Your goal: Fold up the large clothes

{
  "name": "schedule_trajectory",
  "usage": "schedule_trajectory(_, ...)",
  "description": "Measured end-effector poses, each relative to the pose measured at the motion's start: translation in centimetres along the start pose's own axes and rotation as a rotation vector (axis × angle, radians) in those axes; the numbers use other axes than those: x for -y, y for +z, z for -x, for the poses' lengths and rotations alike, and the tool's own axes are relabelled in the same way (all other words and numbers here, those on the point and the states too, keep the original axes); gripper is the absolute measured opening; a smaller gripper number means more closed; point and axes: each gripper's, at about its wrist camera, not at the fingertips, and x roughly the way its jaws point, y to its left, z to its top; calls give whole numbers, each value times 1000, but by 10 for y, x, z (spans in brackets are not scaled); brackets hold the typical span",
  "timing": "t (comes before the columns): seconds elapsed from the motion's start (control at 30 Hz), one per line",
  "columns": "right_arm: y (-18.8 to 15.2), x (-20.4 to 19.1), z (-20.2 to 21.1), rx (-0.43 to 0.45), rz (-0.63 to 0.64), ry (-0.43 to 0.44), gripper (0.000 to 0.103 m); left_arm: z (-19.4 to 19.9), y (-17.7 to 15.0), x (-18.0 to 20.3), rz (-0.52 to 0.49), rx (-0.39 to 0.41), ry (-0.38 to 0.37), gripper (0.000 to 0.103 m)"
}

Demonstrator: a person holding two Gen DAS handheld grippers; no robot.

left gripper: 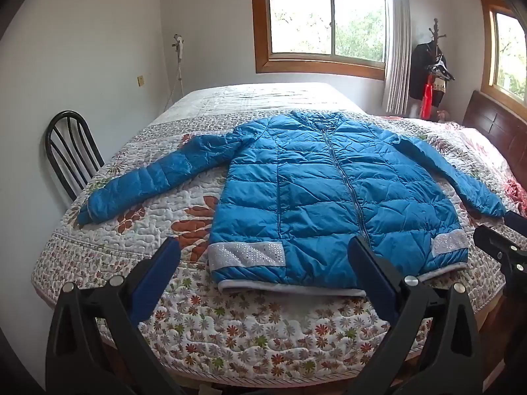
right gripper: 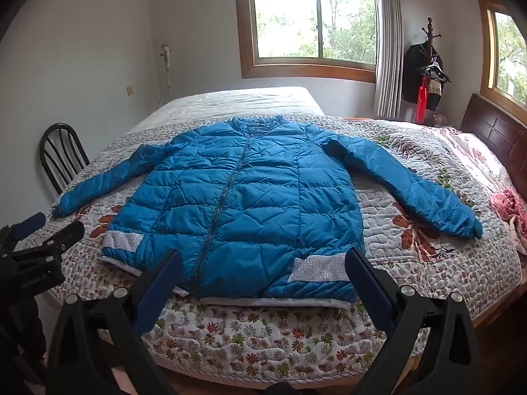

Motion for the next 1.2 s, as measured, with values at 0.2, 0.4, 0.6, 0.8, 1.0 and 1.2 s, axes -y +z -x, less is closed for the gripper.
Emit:
schedule_trajectory(0.2,0,0,-1,1,0,-2,99,0,0,1,-5,-4,1,100)
schedule_trajectory(0.4,1,-5,-2,2,-2,-9,99,-1,-1,-1,-1,-7,-1,100)
schedule_trajectory(0.6,1,-1,-3,0,-2,-3,99,-1,-1,-5,0,-6,-1,100)
schedule_trajectory(0.8,0,-2,-4,1,-1,-5,99,-1,-1,-5,-1,-6,-1,100)
schedule_trajectory(1.0,1,-2,-5,0,1,-6,99,-1,-1,-4,0,-6,0,100)
schedule_trajectory(1.2,1,-3,-6,-1,1,-6,99,-1,-1,-5,-1,-7,-1,100)
